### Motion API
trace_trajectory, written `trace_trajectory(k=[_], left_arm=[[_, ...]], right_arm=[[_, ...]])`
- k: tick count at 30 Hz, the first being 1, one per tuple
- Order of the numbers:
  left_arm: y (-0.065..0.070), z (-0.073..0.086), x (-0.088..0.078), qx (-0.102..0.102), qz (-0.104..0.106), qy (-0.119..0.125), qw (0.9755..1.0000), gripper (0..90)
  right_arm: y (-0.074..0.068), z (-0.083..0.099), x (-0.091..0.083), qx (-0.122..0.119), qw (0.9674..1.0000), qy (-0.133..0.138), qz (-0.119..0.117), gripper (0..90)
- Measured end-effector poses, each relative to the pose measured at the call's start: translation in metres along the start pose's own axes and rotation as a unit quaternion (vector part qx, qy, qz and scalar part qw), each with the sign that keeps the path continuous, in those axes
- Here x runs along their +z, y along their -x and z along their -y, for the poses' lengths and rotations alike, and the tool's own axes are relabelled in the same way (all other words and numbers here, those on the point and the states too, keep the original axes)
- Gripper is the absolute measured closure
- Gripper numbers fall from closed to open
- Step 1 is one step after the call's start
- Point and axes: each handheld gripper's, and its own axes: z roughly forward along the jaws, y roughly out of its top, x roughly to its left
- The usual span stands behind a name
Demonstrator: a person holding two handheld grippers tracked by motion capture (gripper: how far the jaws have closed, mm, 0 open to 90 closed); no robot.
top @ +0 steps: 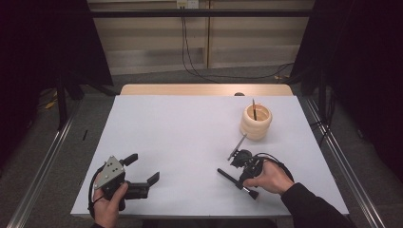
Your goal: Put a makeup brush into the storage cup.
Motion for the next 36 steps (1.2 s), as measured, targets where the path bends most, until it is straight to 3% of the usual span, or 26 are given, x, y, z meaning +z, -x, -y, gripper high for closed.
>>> trace_trajectory(k=[8,17,22,29,36], left_arm=[[-0.001,0.000,0.000,-0.001,-0.001,-0.001,1.0000,1.5],[-0.001,0.000,0.000,-0.001,-0.006,-0.002,1.0000,1.4],[-0.001,0.000,0.000,-0.003,-0.004,-0.001,1.0000,1.4],[-0.001,0.000,0.000,-0.003,-0.005,-0.001,1.0000,1.5],[-0.001,0.000,-0.001,-0.004,-0.005,-0.001,1.0000,1.5]], right_arm=[[0.001,0.004,-0.009,0.007,0.9994,0.033,-0.010,78.6],[0.002,0.010,-0.017,-0.004,0.9966,0.079,-0.022,78.6],[0.002,0.013,-0.022,-0.005,0.9936,0.106,-0.040,78.6],[0.003,0.017,-0.027,0.014,0.9875,0.150,-0.045,78.6],[0.006,0.020,-0.035,0.009,0.9807,0.190,-0.044,78.6]])
